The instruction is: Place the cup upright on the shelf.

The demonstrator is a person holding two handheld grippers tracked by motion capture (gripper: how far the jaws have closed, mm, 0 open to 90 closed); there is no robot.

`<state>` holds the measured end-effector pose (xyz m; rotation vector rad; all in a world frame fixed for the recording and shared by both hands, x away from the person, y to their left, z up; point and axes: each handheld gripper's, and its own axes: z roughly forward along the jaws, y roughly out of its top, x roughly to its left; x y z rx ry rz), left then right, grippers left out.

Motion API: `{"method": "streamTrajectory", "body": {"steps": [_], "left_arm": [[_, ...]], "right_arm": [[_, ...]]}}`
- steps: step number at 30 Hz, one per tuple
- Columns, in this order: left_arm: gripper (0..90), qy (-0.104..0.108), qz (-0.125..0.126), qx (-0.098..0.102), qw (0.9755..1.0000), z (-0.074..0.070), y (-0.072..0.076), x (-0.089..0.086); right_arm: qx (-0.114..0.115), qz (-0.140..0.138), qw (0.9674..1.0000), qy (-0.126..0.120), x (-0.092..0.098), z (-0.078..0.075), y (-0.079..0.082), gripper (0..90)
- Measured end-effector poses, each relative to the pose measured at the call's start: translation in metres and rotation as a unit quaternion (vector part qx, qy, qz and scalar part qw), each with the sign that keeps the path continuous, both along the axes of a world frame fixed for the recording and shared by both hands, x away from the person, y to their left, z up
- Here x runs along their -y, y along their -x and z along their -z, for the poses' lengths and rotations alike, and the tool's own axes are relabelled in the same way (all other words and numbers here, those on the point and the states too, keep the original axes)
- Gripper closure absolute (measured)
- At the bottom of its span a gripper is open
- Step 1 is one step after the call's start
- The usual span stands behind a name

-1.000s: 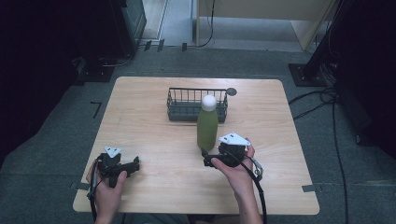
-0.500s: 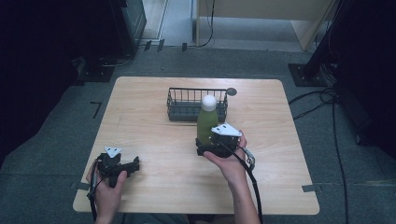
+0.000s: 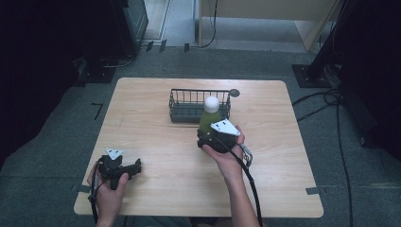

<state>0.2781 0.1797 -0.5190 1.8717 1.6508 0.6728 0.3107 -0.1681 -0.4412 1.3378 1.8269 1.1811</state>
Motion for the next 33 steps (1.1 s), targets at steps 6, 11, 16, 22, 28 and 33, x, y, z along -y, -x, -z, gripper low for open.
{"method": "streamTrajectory", "body": {"steps": [6,11,16,22,28,33], "left_arm": [[0.0,0.0,0.0,0.0,1.0,0.0,0.0,0.0],[0.0,0.0,0.0,0.0,1.0,0.0,0.0,0.0],[0.0,0.0,0.0,0.0,1.0,0.0,0.0,0.0],[0.0,0.0,0.0,0.0,1.0,0.0,0.0,0.0],[0.0,0.0,0.0,0.0,1.0,0.0,0.0,0.0],[0.0,0.0,0.0,0.0,1.0,0.0,-0.001,0.0]], "right_arm": [[0.003,-0.001,1.0,0.001,0.0,-0.002,-0.003,19.4],[-0.005,-0.002,1.0,-0.005,-0.001,-0.003,-0.007,17.0],[-0.009,0.0,0.9999,-0.011,-0.001,-0.006,-0.012,19.3],[-0.013,-0.009,0.9999,-0.003,0.0,-0.008,-0.012,20.4],[-0.016,-0.016,0.9997,0.002,0.0,-0.01,-0.011,20.5],[-0.015,-0.019,0.9997,-0.001,0.004,-0.018,-0.011,20.5]]}}
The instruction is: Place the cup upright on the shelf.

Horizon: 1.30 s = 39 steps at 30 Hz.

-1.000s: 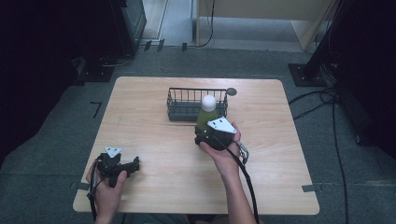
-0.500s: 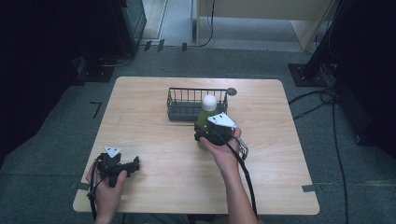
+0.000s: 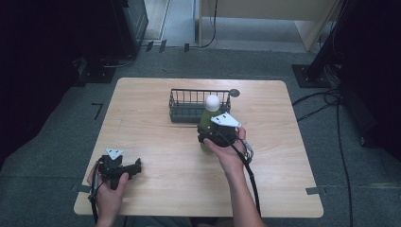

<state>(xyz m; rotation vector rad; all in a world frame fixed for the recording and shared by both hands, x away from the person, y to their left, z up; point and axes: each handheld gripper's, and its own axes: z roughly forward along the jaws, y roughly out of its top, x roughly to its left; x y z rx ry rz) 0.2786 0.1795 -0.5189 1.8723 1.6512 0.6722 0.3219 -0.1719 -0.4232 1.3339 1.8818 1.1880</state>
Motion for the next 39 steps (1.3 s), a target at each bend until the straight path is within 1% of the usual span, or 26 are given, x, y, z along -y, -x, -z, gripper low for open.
{"method": "streamTrajectory", "body": {"steps": [3,6,8,13,17,20,26,30,33,39], "left_arm": [[0.0,0.0,0.0,0.0,1.0,0.0,0.0,0.0],[0.0,0.0,0.0,0.0,1.0,0.0,0.0,0.0],[0.0,0.0,0.0,0.0,1.0,0.0,0.0,0.0],[0.0,0.0,0.0,0.0,1.0,0.0,0.0,0.0],[0.0,0.0,0.0,0.0,1.0,0.0,0.0,0.0],[0.0,0.0,0.0,0.0,1.0,0.0,0.0,0.0],[0.0,0.0,0.0,0.0,1.0,0.0,0.0,0.0],[0.0,0.001,0.0,0.001,1.0,0.0,0.0,0.0],[0.0,0.001,0.0,0.001,1.0,0.0,0.0,0.0],[0.0,0.001,0.0,0.001,1.0,0.0,0.0,0.0]], "right_arm": [[0.007,-0.001,1.0,-0.001,0.002,-0.006,0.001,20.6],[0.01,-0.005,0.9999,-0.01,0.005,-0.012,0.001,20.6],[0.006,-0.008,0.9999,-0.014,0.006,-0.014,0.001,20.6],[0.002,-0.008,1.0,-0.005,0.008,-0.016,-0.001,20.6],[-0.001,-0.008,0.9999,-0.011,0.009,-0.018,-0.004,20.6],[0.0,-0.008,0.9999,-0.011,0.009,-0.021,-0.007,20.6],[-0.002,-0.008,1.0,0.001,0.006,-0.028,-0.016,20.6],[-0.002,-0.006,1.0,0.0,0.004,-0.036,-0.023,20.6],[0.0,-0.008,1.0,0.0,0.001,-0.044,-0.029,20.6],[0.0,-0.005,1.0,-0.008,-0.001,-0.058,-0.039,20.6]]}}
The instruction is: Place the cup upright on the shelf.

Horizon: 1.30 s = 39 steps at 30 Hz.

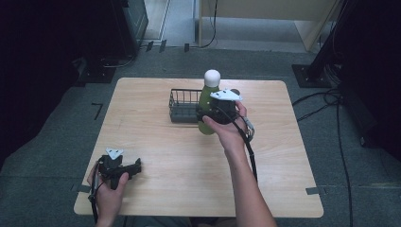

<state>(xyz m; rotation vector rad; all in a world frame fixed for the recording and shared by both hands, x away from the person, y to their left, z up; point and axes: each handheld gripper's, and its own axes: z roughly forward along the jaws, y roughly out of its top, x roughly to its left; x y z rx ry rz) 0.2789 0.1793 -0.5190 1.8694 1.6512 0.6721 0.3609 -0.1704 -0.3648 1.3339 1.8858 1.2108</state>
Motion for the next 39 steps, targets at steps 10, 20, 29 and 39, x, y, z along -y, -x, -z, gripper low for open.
{"method": "streamTrajectory", "body": {"steps": [10,20,29,39], "left_arm": [[0.0,0.0,0.0,0.0,1.0,0.0,0.0,0.0],[0.0,0.0,0.0,0.0,1.0,0.0,0.0,0.0],[0.0,0.0,0.0,0.0,1.0,0.0,0.0,0.0],[0.0,0.0,0.0,0.0,1.0,0.0,0.0,0.0]], "right_arm": [[-0.001,0.001,1.0,-0.002,-0.001,-0.02,-0.018,20.6],[0.004,0.019,0.9998,-0.01,0.005,-0.038,-0.036,20.6],[0.006,0.031,0.9994,-0.014,0.005,-0.045,-0.059,20.6],[0.017,0.038,0.9991,-0.009,0.002,-0.042,-0.08,20.6]]}}
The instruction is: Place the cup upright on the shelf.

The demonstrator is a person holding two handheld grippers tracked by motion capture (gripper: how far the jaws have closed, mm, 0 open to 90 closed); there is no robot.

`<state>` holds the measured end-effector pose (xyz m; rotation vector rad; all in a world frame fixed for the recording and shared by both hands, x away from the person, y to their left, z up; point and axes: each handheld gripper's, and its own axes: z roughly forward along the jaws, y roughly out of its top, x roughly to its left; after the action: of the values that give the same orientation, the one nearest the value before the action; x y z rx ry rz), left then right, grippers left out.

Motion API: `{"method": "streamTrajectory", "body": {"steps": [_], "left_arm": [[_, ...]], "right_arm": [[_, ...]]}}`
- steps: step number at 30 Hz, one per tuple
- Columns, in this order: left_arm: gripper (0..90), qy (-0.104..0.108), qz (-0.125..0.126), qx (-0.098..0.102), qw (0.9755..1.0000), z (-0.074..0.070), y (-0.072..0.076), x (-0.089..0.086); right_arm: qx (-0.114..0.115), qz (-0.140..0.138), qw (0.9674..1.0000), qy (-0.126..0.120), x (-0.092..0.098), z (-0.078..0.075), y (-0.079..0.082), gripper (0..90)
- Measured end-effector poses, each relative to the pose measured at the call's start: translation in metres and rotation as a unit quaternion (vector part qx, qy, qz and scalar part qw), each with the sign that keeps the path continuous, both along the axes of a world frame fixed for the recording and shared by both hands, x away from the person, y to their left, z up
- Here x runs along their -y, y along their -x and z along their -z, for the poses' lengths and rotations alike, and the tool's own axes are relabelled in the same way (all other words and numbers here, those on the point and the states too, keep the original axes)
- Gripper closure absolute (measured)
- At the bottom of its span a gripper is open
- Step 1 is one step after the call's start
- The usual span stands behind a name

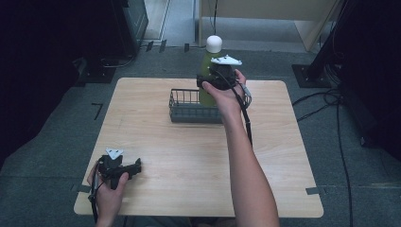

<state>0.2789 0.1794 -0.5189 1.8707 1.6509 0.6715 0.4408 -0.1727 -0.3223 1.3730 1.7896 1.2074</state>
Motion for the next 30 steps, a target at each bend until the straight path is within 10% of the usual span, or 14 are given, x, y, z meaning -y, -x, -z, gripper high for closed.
{"method": "streamTrajectory", "body": {"steps": [30], "left_arm": [[0.0,0.0,0.001,0.0,1.0,0.0,0.0,0.0]], "right_arm": [[-0.02,0.011,0.9995,0.02,-0.002,0.061,-0.019,20.5]]}}
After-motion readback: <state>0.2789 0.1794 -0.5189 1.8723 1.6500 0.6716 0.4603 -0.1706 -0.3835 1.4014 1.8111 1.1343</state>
